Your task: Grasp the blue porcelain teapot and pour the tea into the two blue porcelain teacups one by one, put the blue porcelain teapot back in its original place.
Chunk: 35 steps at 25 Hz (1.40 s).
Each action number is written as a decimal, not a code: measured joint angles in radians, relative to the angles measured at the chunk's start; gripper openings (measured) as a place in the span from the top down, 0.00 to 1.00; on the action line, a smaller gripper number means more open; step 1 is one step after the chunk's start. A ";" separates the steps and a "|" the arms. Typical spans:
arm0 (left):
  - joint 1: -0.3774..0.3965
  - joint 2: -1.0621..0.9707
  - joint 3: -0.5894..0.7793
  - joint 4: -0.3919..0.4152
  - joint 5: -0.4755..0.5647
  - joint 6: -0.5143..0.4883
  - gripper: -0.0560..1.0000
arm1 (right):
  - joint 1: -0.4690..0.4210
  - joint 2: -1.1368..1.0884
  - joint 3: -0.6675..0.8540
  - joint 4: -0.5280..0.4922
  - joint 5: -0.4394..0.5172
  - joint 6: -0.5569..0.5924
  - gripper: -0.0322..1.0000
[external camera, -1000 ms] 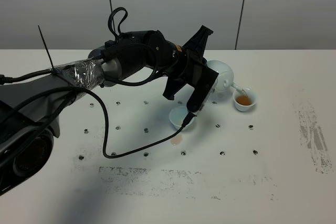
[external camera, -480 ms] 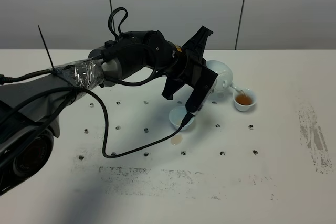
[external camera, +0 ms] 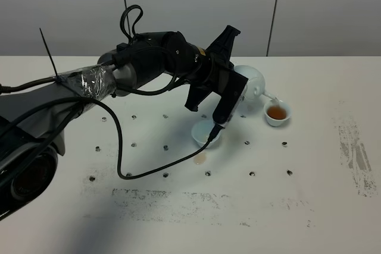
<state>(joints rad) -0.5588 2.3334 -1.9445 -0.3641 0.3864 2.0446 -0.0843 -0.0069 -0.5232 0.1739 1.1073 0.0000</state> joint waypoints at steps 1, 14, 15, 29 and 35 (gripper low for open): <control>0.000 -0.001 0.000 -0.001 0.001 -0.024 0.85 | 0.000 0.000 0.000 0.000 0.000 0.000 0.76; 0.029 -0.022 -0.001 -0.171 0.103 -0.164 0.85 | 0.000 0.000 0.000 0.000 0.000 0.000 0.76; 0.031 -0.022 -0.001 -0.180 0.105 -0.179 0.85 | 0.000 0.000 0.000 0.000 0.000 0.000 0.76; 0.056 -0.159 0.112 -0.512 0.076 -0.247 0.85 | 0.000 0.000 0.000 0.000 -0.001 0.000 0.76; 0.058 -0.300 0.305 -0.753 0.070 -0.209 0.85 | 0.000 0.000 0.000 0.000 -0.001 0.000 0.76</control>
<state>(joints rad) -0.5010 2.0333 -1.6394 -1.1167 0.4566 1.8351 -0.0843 -0.0069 -0.5232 0.1739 1.1068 0.0000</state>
